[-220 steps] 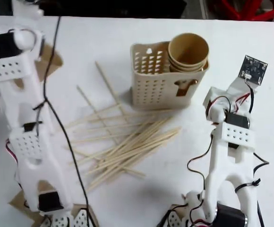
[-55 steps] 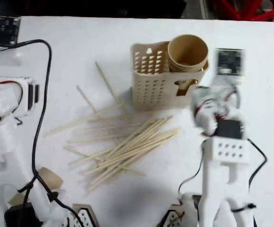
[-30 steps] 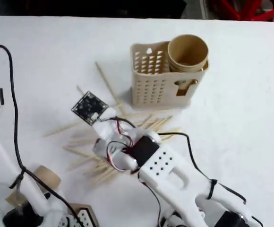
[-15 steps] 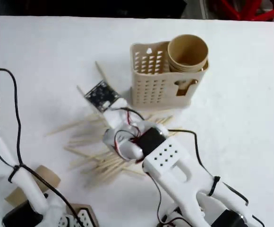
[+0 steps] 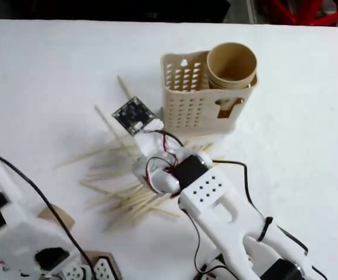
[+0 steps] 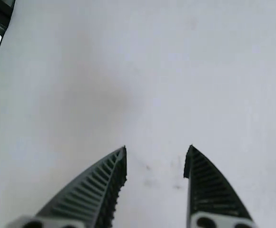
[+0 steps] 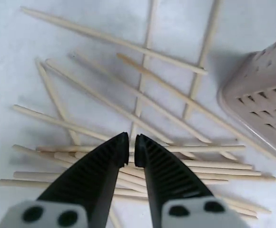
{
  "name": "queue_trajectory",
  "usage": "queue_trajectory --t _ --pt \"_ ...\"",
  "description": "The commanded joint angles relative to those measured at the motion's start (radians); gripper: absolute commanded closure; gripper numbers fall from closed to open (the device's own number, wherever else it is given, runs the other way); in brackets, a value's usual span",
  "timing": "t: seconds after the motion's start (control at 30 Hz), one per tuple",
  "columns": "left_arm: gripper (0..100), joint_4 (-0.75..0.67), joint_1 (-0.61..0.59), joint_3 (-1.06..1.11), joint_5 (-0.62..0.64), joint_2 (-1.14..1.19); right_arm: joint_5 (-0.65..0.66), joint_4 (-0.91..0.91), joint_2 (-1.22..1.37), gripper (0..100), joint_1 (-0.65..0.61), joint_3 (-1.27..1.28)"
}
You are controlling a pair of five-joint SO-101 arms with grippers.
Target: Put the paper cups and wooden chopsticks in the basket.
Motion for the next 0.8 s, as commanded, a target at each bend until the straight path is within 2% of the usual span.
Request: queue_trajectory --t 0.0,0.23,0.33,0.67,0.77 --pt "79 0.008 -0.036 -0.232 0.015 0.122 0.005 -0.016 -0.004 95.7 0.012 -0.006" --pt "79 0.012 -0.082 -0.545 0.012 0.392 0.005 -0.016 -0.004 95.9 0.012 -0.006" --pt "79 0.058 -0.099 -0.672 0.012 0.47 0.005 -0.016 -0.004 95.9 0.012 -0.006" --pt "79 0.623 -0.105 -1.073 0.009 0.512 0.005 -0.015 -0.004 96.0 0.012 -0.006" --pt "79 0.652 -0.134 -1.068 0.012 0.503 0.005 -0.013 -0.004 96.0 0.012 -0.006"
